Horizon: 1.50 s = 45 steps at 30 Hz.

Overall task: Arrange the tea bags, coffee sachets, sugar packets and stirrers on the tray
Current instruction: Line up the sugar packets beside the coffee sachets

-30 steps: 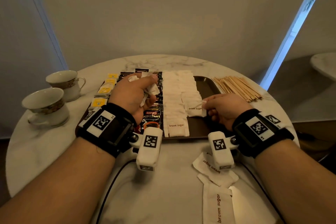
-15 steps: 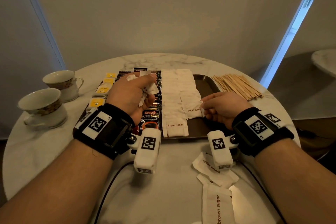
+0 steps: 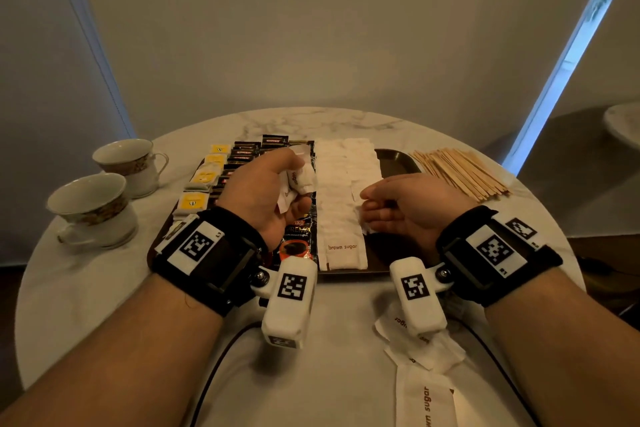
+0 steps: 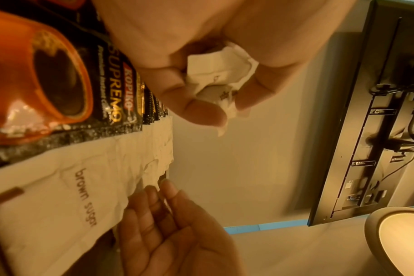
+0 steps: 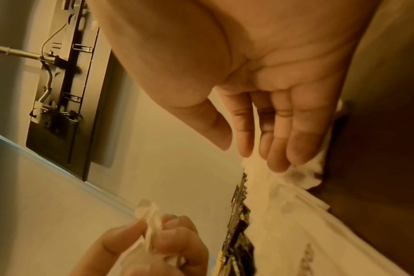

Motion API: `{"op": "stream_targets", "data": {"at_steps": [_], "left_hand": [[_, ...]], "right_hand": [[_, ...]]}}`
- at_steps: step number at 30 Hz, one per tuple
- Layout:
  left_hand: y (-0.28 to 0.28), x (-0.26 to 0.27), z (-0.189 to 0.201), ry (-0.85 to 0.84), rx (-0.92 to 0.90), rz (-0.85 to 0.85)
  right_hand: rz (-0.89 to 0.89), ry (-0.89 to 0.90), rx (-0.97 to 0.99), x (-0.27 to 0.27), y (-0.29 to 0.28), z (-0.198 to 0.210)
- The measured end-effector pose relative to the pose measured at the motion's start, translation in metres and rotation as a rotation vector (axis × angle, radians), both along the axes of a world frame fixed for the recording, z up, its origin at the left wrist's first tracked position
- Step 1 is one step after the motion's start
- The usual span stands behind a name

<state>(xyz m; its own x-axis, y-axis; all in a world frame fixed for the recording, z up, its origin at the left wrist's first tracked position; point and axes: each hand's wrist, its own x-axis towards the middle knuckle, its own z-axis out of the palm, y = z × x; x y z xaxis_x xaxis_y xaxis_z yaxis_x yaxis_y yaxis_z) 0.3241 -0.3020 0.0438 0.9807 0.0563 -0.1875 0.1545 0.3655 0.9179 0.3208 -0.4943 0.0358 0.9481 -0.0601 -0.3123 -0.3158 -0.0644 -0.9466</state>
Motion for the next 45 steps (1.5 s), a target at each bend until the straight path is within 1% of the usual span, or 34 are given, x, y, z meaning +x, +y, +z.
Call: {"op": "stream_targets", "data": {"at_steps": [2,5,9,11,13,16,20,23,26,28,30,33,35,38,42,44,45], "left_hand": [[0.0,0.0,0.001,-0.001,-0.016,-0.008],[-0.002,0.0,-0.001,-0.057,-0.022,-0.049],[-0.001,-0.001,-0.006,-0.151,0.057,-0.095],[0.0,0.0,-0.007,-0.16,0.088,-0.104],[0.002,0.002,-0.008,-0.154,0.119,-0.097],[0.005,0.004,-0.008,-0.165,0.167,-0.099],[0.005,0.004,-0.011,-0.246,0.297,-0.105],[0.005,0.006,-0.013,-0.299,0.339,-0.038],[0.007,0.01,-0.011,-0.273,0.288,0.067],[0.008,0.011,-0.007,-0.226,0.216,0.08],[0.007,0.011,-0.006,-0.193,0.158,0.076],[0.006,0.009,-0.007,-0.184,0.166,0.033],[0.005,0.007,-0.007,-0.197,0.206,-0.003],[0.006,0.008,-0.008,-0.205,0.266,-0.037],[0.008,0.01,-0.01,-0.228,0.312,-0.007],[0.006,0.008,-0.01,-0.237,0.319,-0.019],[0.004,0.007,-0.011,-0.244,0.318,-0.03]], "right_hand": [[0.019,-0.061,0.029,0.005,0.002,0.003],[0.13,-0.178,0.06,0.011,0.012,0.013],[0.257,-0.248,0.003,0.02,0.034,0.022],[0.255,-0.301,0.024,0.023,0.041,0.019],[0.223,-0.336,0.117,0.024,0.042,0.013],[0.165,-0.351,0.222,0.025,0.038,0.005],[0.134,-0.374,0.304,0.02,0.036,0.002],[0.203,-0.351,0.269,0.015,0.037,0.001],[0.279,-0.321,0.224,0.012,0.037,0.0],[0.257,-0.341,0.207,0.013,0.034,0.001],[0.191,-0.372,0.233,0.016,0.031,0.002],[0.095,-0.398,0.336,0.018,0.03,0.002],[0.042,-0.407,0.351,0.019,0.03,0.002],[-0.024,-0.408,0.276,0.022,0.027,0.001],[-0.091,-0.463,0.091,0.024,0.022,-0.001],[-0.09,-0.459,0.055,0.023,0.018,0.001],[-0.078,-0.435,0.066,0.021,0.016,0.003]]}}
